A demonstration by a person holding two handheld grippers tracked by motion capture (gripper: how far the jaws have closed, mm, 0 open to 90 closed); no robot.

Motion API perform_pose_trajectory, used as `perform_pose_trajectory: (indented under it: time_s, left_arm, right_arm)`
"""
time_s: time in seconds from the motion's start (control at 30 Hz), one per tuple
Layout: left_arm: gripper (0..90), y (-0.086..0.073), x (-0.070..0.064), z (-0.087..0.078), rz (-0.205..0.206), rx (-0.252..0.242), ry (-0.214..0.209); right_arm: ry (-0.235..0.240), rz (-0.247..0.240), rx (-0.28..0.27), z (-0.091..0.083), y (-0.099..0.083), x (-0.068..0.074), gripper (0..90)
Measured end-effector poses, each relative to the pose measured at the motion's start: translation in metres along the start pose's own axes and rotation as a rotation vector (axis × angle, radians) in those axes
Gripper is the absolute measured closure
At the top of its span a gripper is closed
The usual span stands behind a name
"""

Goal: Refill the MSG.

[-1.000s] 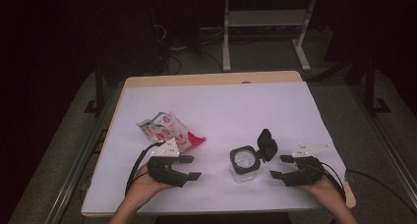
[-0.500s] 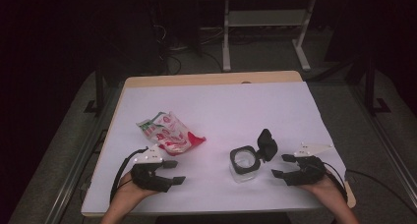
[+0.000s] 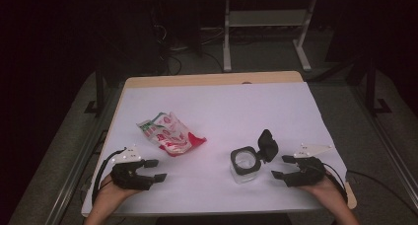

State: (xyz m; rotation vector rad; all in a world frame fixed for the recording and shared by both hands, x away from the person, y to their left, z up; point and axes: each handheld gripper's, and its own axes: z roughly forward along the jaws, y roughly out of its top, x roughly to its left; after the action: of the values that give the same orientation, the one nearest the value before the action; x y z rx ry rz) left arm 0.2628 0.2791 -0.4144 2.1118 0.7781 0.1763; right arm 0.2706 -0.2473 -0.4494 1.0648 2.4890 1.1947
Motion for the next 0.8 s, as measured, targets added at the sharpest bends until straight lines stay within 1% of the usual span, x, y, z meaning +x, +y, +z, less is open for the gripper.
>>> perform_pose_trajectory:
  time_s: [0.07,0.2,0.27,0.3,0.33,0.4,0.5,0.57,0.63,0.7,0.73,0.8]
  left_arm:
    - [36.7,-0.001,0.005,-0.004,0.001,-0.004,0.015]
    - [36.6,0.002,0.014,-0.01,-0.003,-0.028,0.037]
    - [36.4,0.004,0.02,-0.012,-0.003,-0.039,0.045]
    - [36.4,0.005,0.022,-0.012,-0.009,-0.046,0.049]
    - [36.3,0.006,0.024,-0.012,-0.01,-0.044,0.054]
    - [36.0,0.009,0.028,-0.012,-0.007,-0.045,0.061]
    - [35.4,0.014,0.035,-0.011,-0.002,-0.055,0.069]
    - [35.0,0.018,0.038,-0.011,-0.008,-0.072,0.075]
    - [35.0,0.02,0.043,-0.01,-0.013,-0.087,0.07]
    - [35.0,0.023,0.046,-0.008,-0.005,-0.09,0.08]
    - [35.0,0.025,0.048,-0.007,-0.009,-0.096,0.073]
    - [35.0,0.03,0.051,-0.004,0.0,-0.102,0.069]
  right_arm:
    - [0.001,-0.011,0.0,0.0,-0.001,-0.001,27.4]
    - [0.002,0.003,0.001,0.001,0.001,0.0,27.4]
    - [0.003,-0.002,0.001,0.002,0.001,0.0,27.4]
    - [0.004,0.001,0.002,0.002,0.001,0.001,27.4]
    - [0.008,0.001,0.006,0.003,0.001,0.001,27.4]
    - [0.006,-0.006,0.008,0.003,0.001,0.001,27.4]
    - [0.006,-0.001,0.006,0.003,0.0,0.001,27.3]
    - [0.006,0.003,0.002,0.002,0.001,0.001,27.4]
    - [0.004,0.003,0.002,0.002,0.001,0.0,27.4]
    - [0.006,0.002,0.002,0.003,0.001,0.0,27.3]
    - [0.007,0.003,0.005,0.003,0.0,0.0,27.3]
    - [0.008,0.009,0.011,0.003,0.0,0.0,27.3]
